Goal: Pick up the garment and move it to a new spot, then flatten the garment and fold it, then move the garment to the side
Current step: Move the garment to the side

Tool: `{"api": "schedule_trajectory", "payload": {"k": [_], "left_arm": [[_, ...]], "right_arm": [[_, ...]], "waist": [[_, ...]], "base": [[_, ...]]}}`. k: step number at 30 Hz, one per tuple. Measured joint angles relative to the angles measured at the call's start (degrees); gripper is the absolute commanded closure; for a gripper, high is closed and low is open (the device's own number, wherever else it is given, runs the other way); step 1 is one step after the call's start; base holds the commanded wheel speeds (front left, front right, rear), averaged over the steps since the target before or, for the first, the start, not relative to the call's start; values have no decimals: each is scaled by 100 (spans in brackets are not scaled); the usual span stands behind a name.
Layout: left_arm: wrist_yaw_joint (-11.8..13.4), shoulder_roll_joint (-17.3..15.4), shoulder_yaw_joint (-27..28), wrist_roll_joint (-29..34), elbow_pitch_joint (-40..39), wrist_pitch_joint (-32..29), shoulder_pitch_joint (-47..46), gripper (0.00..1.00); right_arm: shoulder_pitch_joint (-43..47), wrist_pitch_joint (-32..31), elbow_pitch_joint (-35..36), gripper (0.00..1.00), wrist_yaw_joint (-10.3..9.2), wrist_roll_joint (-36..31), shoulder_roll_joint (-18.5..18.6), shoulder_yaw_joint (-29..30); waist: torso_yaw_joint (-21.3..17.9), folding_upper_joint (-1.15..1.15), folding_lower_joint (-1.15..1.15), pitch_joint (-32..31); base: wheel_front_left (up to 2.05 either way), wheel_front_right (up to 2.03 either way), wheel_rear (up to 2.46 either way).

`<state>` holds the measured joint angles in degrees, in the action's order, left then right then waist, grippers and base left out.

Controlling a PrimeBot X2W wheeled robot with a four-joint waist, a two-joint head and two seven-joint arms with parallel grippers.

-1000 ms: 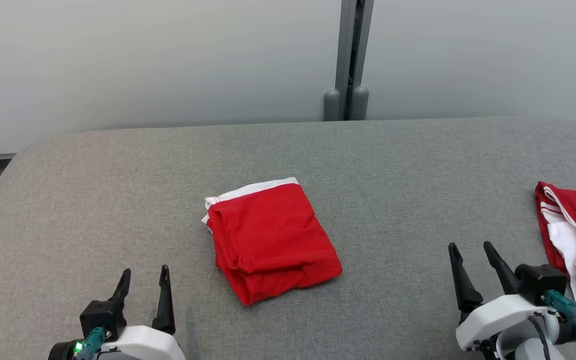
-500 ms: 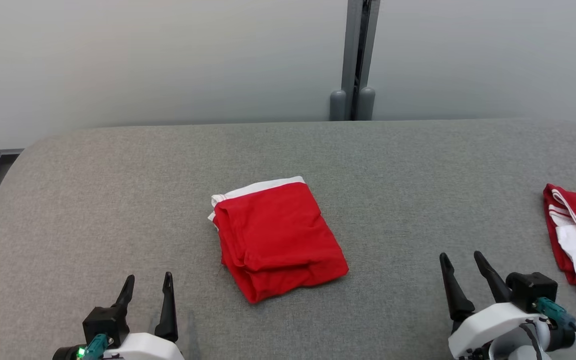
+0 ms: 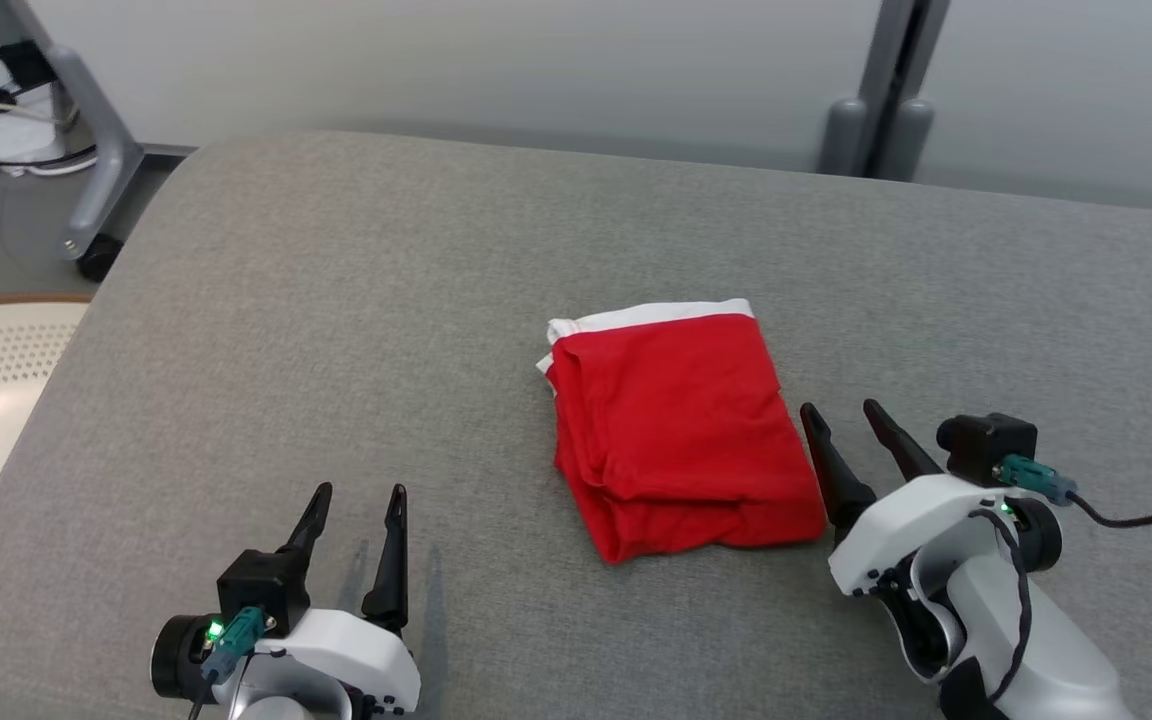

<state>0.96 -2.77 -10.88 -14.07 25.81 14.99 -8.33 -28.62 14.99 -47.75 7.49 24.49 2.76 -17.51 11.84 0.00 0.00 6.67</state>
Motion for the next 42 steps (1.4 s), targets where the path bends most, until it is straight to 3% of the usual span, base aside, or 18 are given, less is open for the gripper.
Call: {"api": "schedule_trajectory", "payload": {"k": [8,16,17,18,19,31,42], "left_arm": [[-37,-2,-112,-62,7,0,-114,0],[-8,-3,-151,-78,-26,0,-138,0],[-4,-2,-153,-78,-32,0,-144,0],[8,-2,-153,-79,-33,0,-154,0],[10,-2,-149,-81,-36,0,-162,0],[-24,0,-69,27,-11,0,-152,0],[-71,-1,-88,88,-48,0,-58,0]], "right_arm": [[-994,-297,-1300,0,0,861,-5,-319],[-1230,-703,-1733,0,0,1430,32,-709],[-1235,-736,-1712,8,0,1478,43,-788],[-1235,-750,-1681,63,0,1550,46,-856],[-1235,-743,-1653,100,0,1612,43,-918],[-1209,-67,-1642,100,0,1869,-2,-1160],[-696,-7,-1225,100,0,1792,2,-1133]], "waist": [[602,0,0,356],[744,0,0,506],[737,0,0,511],[726,0,0,515],[708,0,0,517],[193,0,0,335],[-1219,0,0,59]], "base": [[0,0,0],[0,0,0],[0,0,0],[0,0,0],[0,0,0],[0,0,0],[0,0,0]]}}
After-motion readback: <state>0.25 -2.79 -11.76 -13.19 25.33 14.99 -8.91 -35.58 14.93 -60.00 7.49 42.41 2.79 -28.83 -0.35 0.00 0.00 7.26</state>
